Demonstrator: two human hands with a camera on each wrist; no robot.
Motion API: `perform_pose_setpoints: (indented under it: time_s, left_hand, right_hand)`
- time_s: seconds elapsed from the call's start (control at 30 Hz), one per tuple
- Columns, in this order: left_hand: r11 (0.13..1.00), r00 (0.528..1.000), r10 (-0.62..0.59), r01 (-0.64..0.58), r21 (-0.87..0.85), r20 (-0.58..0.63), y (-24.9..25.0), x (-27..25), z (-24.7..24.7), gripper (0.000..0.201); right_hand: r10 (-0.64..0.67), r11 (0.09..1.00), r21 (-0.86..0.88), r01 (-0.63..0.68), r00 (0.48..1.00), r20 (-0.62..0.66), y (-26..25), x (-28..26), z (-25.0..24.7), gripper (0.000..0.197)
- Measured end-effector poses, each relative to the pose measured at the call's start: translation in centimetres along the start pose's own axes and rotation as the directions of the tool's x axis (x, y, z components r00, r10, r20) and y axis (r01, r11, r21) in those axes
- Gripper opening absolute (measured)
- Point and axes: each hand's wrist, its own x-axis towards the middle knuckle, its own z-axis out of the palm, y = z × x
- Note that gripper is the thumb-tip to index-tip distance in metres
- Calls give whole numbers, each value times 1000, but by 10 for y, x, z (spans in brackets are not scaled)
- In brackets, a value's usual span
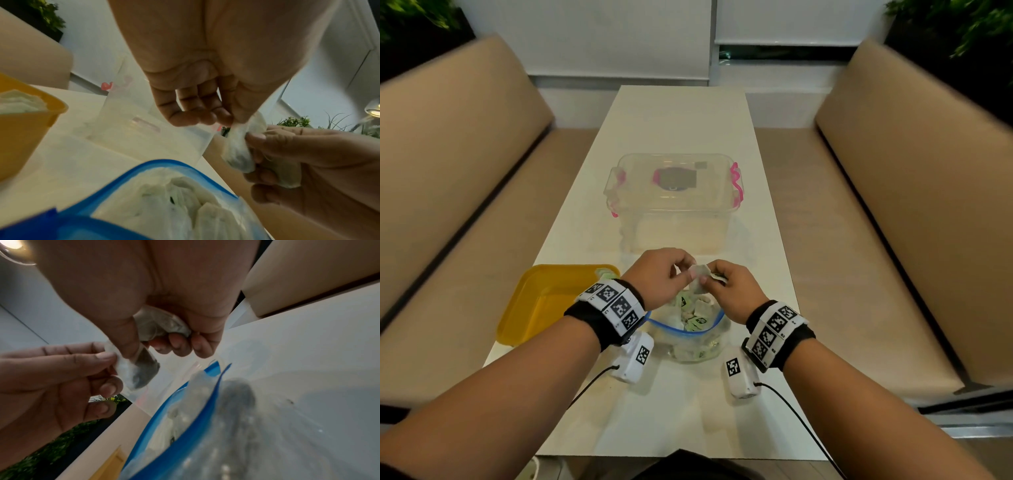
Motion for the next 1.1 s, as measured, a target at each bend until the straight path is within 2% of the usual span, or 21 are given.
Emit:
perform_pose_setpoints:
  time_s: [0.1, 0.27, 0.33, 0.53, 0.63, 0.8, 0.97, 1.1]
  left_hand:
    - [1000, 1000, 12, -12, 18, -13, 1, -5, -12, 12]
    - [1000, 996, -8, 10, 12, -94, -6, -14, -32, 2]
    - [998, 995, -20, 14, -54, -101, -13, -18, -44, 12]
    - [1000, 998, -7, 8, -19, 62, -24, -35, -87, 22]
    - [993, 993, 3, -17, 113, 122, -31, -39, -107, 33]
    - [922, 994, 34, -71, 381, 102, -42, -38, -129, 17]
    - [919, 998, 49, -57, 390, 31, -52, -38, -139, 16]
    - [927, 1000, 4, -7, 375, 8, -55, -37, -145, 16]
  right_hand:
    - [-31, 998, -57, 32, 999, 20, -8, 4, 7, 35]
    - [-41, 996, -75, 44, 998, 42, -23, 15, 23, 15]
    - [-27, 999, -29, 28, 998, 63, -31, 18, 29, 12]
    - [-12, 996, 87, 0, 990, 140, -54, 24, 51, 19]
    - [-3, 993, 114, -18, 984, 180, -65, 28, 65, 20]
    - [-3, 997, 77, -7, 992, 127, -84, 38, 88, 17]
    - [-16, 1000, -18, 18, 993, 114, -93, 45, 111, 12]
    - [-40, 995, -84, 46, 997, 70, -93, 49, 122, 7]
